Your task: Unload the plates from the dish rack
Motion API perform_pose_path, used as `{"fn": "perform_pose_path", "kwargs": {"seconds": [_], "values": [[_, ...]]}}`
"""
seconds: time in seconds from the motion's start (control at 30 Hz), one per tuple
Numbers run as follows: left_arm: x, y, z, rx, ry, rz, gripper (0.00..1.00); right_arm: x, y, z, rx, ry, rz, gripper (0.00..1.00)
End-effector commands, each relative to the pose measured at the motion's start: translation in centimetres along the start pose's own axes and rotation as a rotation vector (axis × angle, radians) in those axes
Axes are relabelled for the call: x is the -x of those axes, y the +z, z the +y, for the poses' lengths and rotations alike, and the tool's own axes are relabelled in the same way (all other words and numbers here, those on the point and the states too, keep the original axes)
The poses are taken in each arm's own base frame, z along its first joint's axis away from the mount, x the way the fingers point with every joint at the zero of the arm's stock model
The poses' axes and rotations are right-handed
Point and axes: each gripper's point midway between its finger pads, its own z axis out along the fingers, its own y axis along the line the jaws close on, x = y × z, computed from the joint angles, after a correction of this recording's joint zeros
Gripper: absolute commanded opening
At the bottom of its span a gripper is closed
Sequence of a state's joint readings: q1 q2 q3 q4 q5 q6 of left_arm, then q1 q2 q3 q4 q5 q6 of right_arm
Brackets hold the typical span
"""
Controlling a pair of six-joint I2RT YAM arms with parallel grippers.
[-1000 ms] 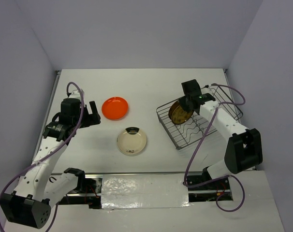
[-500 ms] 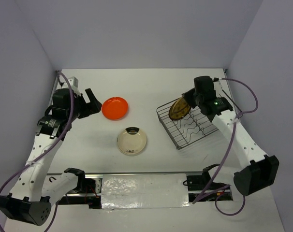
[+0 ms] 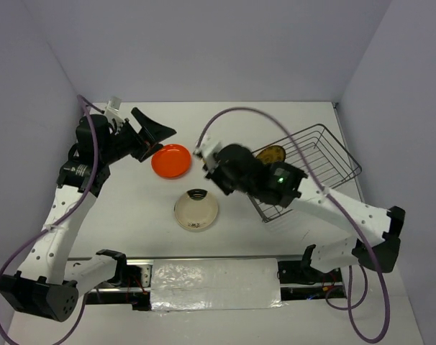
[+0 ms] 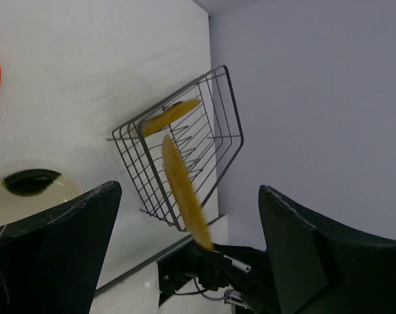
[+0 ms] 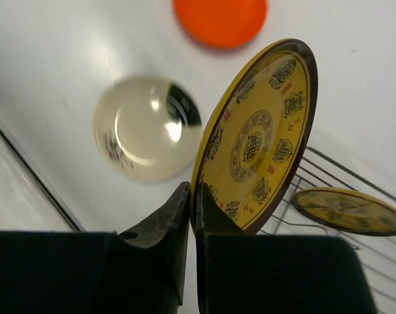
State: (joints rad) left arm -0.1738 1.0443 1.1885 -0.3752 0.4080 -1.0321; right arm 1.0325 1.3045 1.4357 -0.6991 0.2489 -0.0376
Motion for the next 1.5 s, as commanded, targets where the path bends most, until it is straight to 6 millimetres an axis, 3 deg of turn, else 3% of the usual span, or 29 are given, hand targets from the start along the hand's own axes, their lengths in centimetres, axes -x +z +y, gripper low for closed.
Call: {"fn": "perform_pose_path", "kwargs": {"seconds": [0.0, 0.13, 0.2, 0.27, 0.3, 0.37, 0.47, 0.5, 0.53, 0.57, 0.6, 0.63, 0.67, 0.73, 0.83, 0.87, 0.9, 0.93, 0.97, 1.0, 1.07, 1.1, 1.17, 1.2, 1.23, 1.4, 1.47], "values": [[-1.1, -0.2, -1.7, -0.092, -0.044, 0.06, 0.99, -2.5, 0.1, 0.0, -0.075, -0.411, 0.113, 0.0], [-2.5, 0.3, 1.2, -0.01, -0.015, 0.102, 0.94, 0.3, 0.6, 3.9, -0.027, -0.542, 0.045, 0.0], [-3.6, 0.5, 3.4, 0.046, -0.009, 0.136, 0.88, 2.2, 0.8, 5.0, -0.023, -0.566, -0.004, 0.0], [-4.5, 0.8, 5.0, 0.081, -0.002, 0.157, 0.83, 2.7, 2.0, 6.0, -0.026, -0.592, -0.001, 0.0], [-4.7, 0.8, 5.5, 0.089, 0.0, 0.162, 0.81, 3.8, 2.1, 6.1, -0.035, -0.594, -0.018, 0.0], [-5.2, 1.2, 6.3, 0.09, -0.003, 0.176, 0.73, 3.9, 3.5, 6.9, -0.048, -0.618, 0.001, 0.0], [-5.5, 1.6, 6.5, 0.075, -0.006, 0.188, 0.42, 5.2, 4.5, 7.8, -0.067, -0.645, -0.021, 0.0], [-5.4, 1.8, 6.7, 0.081, -0.005, 0.189, 0.07, 5.3, 4.8, 7.8, -0.08, -0.649, -0.019, 0.0], [-5.3, 2.2, 7.1, 0.099, -0.005, 0.188, 0.0, 5.3, 5.0, 7.7, -0.095, -0.644, -0.014, 0.09], [-4.8, 2.3, 7.1, 0.112, 0.008, 0.171, 0.0, 4.9, 5.4, 7.2, -0.138, -0.622, -0.005, 0.26], [-4.2, 2.5, 7.2, 0.124, 0.014, 0.145, 0.0, 4.6, 5.4, 6.8, -0.158, -0.606, -0.007, 0.82], [-3.0, 3.0, 7.8, 0.159, 0.027, 0.086, 0.0, 5.2, 5.4, 6.6, -0.18, -0.562, -0.051, 1.0], [-2.0, 3.2, 8.1, 0.175, 0.046, 0.039, 0.0, 4.2, 4.7, 5.4, -0.207, -0.505, -0.061, 1.0], [0.8, 4.5, 9.0, 0.224, 0.072, -0.076, 0.0, 5.0, 3.8, 4.3, -0.207, -0.352, -0.151, 1.0], [3.7, 7.5, 9.6, 0.255, 0.083, -0.156, 0.0, 5.7, 0.6, -0.4, -0.24, 0.016, -0.278, 1.0], [4.3, 8.4, 9.9, 0.268, 0.086, -0.164, 0.0, 4.6, 0.3, -1.9, -0.257, 0.1, -0.273, 1.0], [4.3, 10.4, 11.7, 0.307, 0.076, -0.142, 0.0, 4.9, -1.8, -5.0, -0.284, 0.318, -0.328, 1.0], [5.5, 11.5, 10.8, 0.286, 0.083, -0.162, 0.02, 3.8, -2.5, -6.4, -0.302, 0.389, -0.307, 1.0], [5.6, 12.5, 10.7, 0.272, 0.093, -0.138, 0.01, 3.0, -2.9, -7.1, -0.301, 0.483, -0.308, 1.0], [5.1, 14.6, 12.5, 0.305, 0.087, -0.097, 0.01, 2.6, -4.6, -9.2, -0.333, 0.54, -0.336, 1.0], [5.6, 16.7, 11.9, 0.304, 0.127, -0.089, 0.02, 1.4, -5.6, -10.2, -0.344, 0.595, -0.33, 1.0], [5.0, 18.5, 13.7, 0.343, 0.131, -0.061, 0.03, 1.1, -6.2, -10.6, -0.359, 0.618, -0.333, 1.0], [5.0, 20.2, 13.9, 0.371, 0.161, -0.044, 0.05, 0.0, -7.3, -12.3, -0.381, 0.696, -0.329, 1.0], [4.0, 21.7, 15.7, 0.404, 0.157, -0.009, 0.06, -0.3, -7.4, -12.6, -0.371, 0.717, -0.325, 1.0], [3.9, 22.5, 15.7, 0.399, 0.156, 0.0, 0.07, -0.5, -7.8, -13.2, -0.349, 0.746, -0.328, 1.0], [0.5, 26.4, 18.1, 0.419, 0.16, 0.086, 0.14, -1.6, -7.1, -13.5, -0.302, 0.785, -0.32, 1.0], [0.0, 27.4, 18.0, 0.424, 0.179, 0.104, 0.18, -2.3, -6.2, -13.7, -0.304, 0.784, -0.302, 1.0]]}}
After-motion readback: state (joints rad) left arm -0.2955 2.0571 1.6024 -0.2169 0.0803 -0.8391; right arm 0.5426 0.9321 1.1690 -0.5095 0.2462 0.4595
